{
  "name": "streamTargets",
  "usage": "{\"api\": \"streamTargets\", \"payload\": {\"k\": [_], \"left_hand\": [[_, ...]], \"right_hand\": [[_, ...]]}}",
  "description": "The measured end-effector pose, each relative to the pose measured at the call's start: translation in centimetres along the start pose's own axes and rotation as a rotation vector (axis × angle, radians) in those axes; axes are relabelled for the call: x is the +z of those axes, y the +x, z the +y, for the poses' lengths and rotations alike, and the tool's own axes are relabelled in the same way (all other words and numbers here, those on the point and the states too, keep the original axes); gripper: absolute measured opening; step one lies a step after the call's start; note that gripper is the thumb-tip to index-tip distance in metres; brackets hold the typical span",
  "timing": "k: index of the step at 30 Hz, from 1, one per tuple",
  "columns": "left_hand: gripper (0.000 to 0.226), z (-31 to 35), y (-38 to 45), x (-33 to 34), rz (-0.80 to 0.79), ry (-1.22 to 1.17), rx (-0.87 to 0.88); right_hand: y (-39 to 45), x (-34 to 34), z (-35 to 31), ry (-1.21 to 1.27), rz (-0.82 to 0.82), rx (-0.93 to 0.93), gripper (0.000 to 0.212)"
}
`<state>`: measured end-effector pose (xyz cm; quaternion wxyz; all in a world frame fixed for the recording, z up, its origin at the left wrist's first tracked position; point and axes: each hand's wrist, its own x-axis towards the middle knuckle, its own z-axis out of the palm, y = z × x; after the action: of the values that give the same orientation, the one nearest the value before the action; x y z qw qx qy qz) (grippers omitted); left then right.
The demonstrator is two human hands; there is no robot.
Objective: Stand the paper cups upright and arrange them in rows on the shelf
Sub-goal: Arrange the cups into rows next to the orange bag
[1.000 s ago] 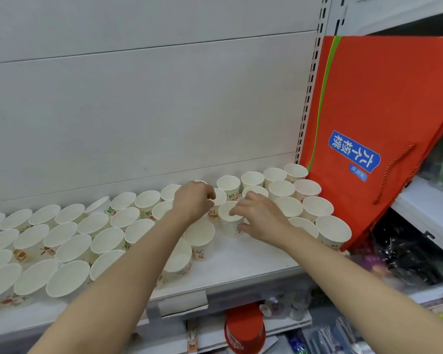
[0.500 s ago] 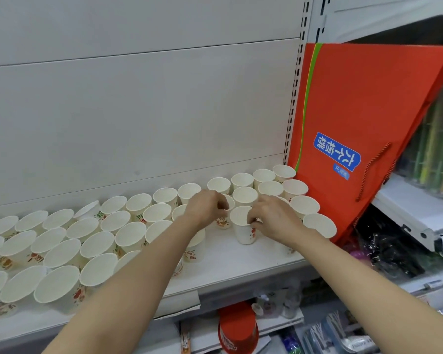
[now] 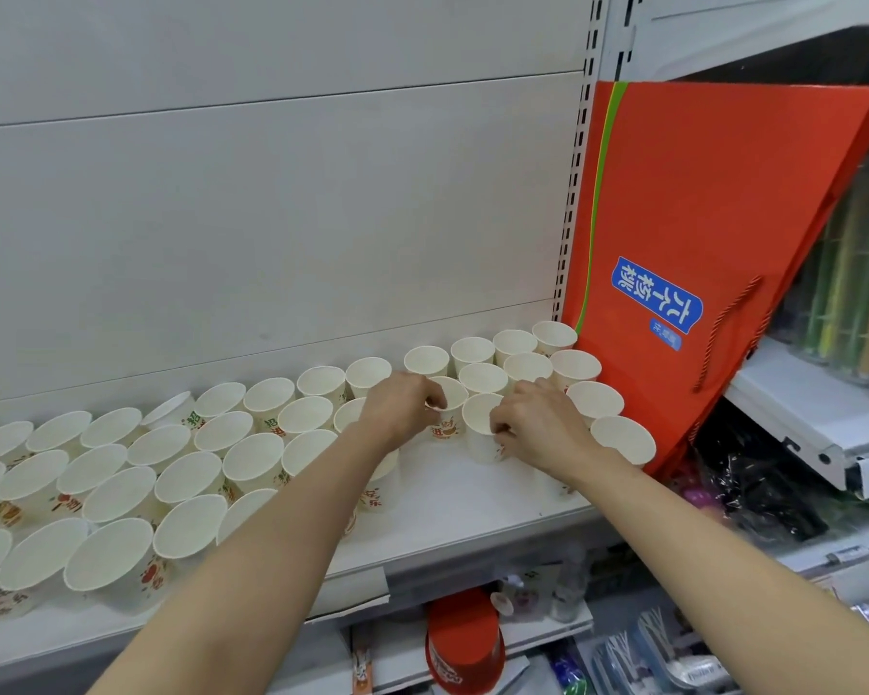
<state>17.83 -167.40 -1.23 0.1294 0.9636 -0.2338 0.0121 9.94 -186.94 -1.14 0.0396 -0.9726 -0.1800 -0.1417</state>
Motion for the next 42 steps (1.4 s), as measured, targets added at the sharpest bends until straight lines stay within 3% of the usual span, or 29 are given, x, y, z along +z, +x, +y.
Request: {"api": "streamTargets", "payload": {"k": [3,7,10,12,16,20,23,27,31,38,42], "left_hand": [[0.024,-0.5,-1.2,-1.3,0.057,-0.067,-0.029],[0.006,-2.7,-5.5,-3.4,0.185,-0.06,-0.127],[0.029,-3.7,-9.1,-3.8,0.051,-0.032,-0.067],[0.043,-3.4,-10.3,-3.6,-0.046,0.13,-0.017],[0.017,-1.9,-10.7,-2.8,0.02,0.292,0.059],[0.014,0.5,-11.0,-1.4,0.178,0.172,0.151],[0.019,2.3,-11.0,-0.3,0.268,0.021,0.206],[0.018,2.6,-11.0,-0.2,0.202,-0.094,0.256],[0.016,2.4,-10.4,-0.5,0.183,-0.028,0.281],[0.009,4.7,-9.6,0.7,0.131,-0.069,0.271],[0.027,4.4,-10.8,0.4,0.218,-0.153,0.185]], "right_hand": [[-0.3,0.1,0.0,0.03,0.046,-0.005,0.01],[-0.8,1.0,-0.8,0.114,0.217,-0.034,0.011],[-1.1,1.9,-2.0,0.167,0.274,-0.099,0.007],[-1.1,2.2,-3.0,0.2,0.277,-0.114,0.006],[-1.4,2.0,-4.8,0.274,0.263,-0.115,0.012],[-2.6,2.3,-5.7,0.34,0.241,-0.113,0.029],[-3.6,2.7,-5.5,0.376,0.229,-0.092,0.022],[-4.8,1.9,-3.9,0.374,0.156,-0.032,0.011],[-4.8,-0.2,-2.5,0.326,-0.014,-0.029,0.009],[-6.2,-0.5,-1.6,0.308,0.077,-0.022,0.011],[-7.1,-0.1,-1.0,0.298,0.139,0.014,0.009]]}}
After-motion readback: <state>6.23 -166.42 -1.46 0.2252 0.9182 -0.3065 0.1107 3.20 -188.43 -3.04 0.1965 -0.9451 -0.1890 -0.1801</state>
